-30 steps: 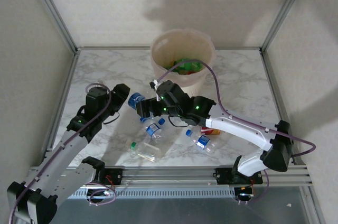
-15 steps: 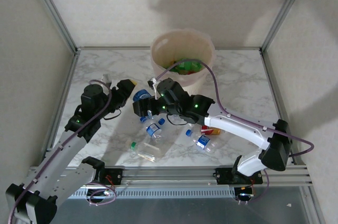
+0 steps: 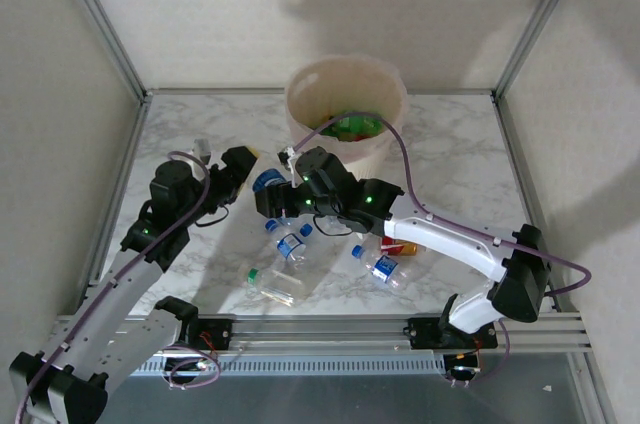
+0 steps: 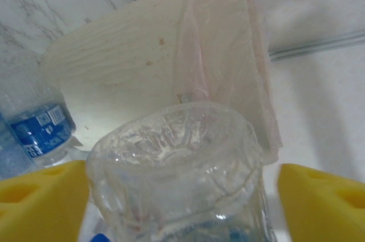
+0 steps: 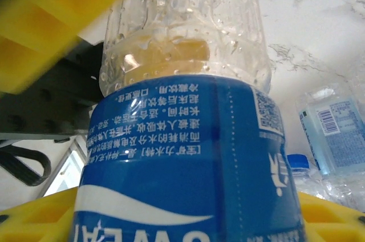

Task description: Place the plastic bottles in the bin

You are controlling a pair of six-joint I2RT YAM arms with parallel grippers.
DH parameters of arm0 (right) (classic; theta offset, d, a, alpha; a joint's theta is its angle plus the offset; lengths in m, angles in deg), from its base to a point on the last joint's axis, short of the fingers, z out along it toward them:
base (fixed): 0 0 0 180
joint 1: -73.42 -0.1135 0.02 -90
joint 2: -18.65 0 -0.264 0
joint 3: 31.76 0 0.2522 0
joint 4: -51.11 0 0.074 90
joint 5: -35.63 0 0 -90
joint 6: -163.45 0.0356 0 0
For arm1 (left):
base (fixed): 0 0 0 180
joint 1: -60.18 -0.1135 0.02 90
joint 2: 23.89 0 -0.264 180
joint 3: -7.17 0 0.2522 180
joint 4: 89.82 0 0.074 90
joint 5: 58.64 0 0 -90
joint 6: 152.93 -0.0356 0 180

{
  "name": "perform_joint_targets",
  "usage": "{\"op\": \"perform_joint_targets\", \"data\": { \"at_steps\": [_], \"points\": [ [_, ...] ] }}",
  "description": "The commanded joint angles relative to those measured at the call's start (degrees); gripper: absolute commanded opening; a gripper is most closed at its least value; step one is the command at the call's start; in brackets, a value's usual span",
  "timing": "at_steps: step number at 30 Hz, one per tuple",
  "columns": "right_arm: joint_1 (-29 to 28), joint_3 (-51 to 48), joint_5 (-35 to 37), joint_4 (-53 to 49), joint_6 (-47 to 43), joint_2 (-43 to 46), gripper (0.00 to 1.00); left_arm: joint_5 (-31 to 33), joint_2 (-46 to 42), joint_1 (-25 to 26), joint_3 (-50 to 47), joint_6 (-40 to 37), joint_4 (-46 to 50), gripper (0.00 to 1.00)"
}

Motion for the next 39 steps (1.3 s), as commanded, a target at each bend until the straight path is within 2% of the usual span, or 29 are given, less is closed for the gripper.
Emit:
{"op": "perform_joint_targets", "data": {
  "at_steps": [1, 10, 18, 24, 34, 36, 39],
  "points": [
    [0.70, -0.16, 0.50, 0.70, 0.14, 1.97, 0.53, 0.99, -1.61, 0.06, 0.71, -1.01, -0.53, 1.00],
    [4.94, 5.81, 4.59, -4.96, -1.99, 6.64, 0.53, 13.56, -5.45, -0.02, 8.78, -9.80, 10.34, 1.00],
    [14.56, 18.45, 8.63, -11.85, -5.89, 4.45, 0.53, 10.74, -3.85, 0.68, 3.82, -11.13, 10.48, 0.95],
    [21.18, 26.14, 11.95, -16.07, -7.27, -1.42, 0.52, 14.30, -2.74, 3.57, 1.12, -11.30, 11.84, 0.93],
    [27.56, 27.77, 13.42, -18.06, -7.89, -7.14, 0.53, 15.81, -2.64, 5.92, -3.87, -8.90, 10.72, 0.90],
    [27.84, 27.54, 13.74, -18.14, -7.84, -7.62, 0.57, 16.01, -2.54, 6.63, -4.97, -8.44, 10.86, 0.89],
    [27.92, 27.09, 14.43, -17.83, -7.81, -7.74, 0.70, 16.75, -2.85, 7.57, -5.80, -8.27, 11.74, 0.89]
  ]
}}
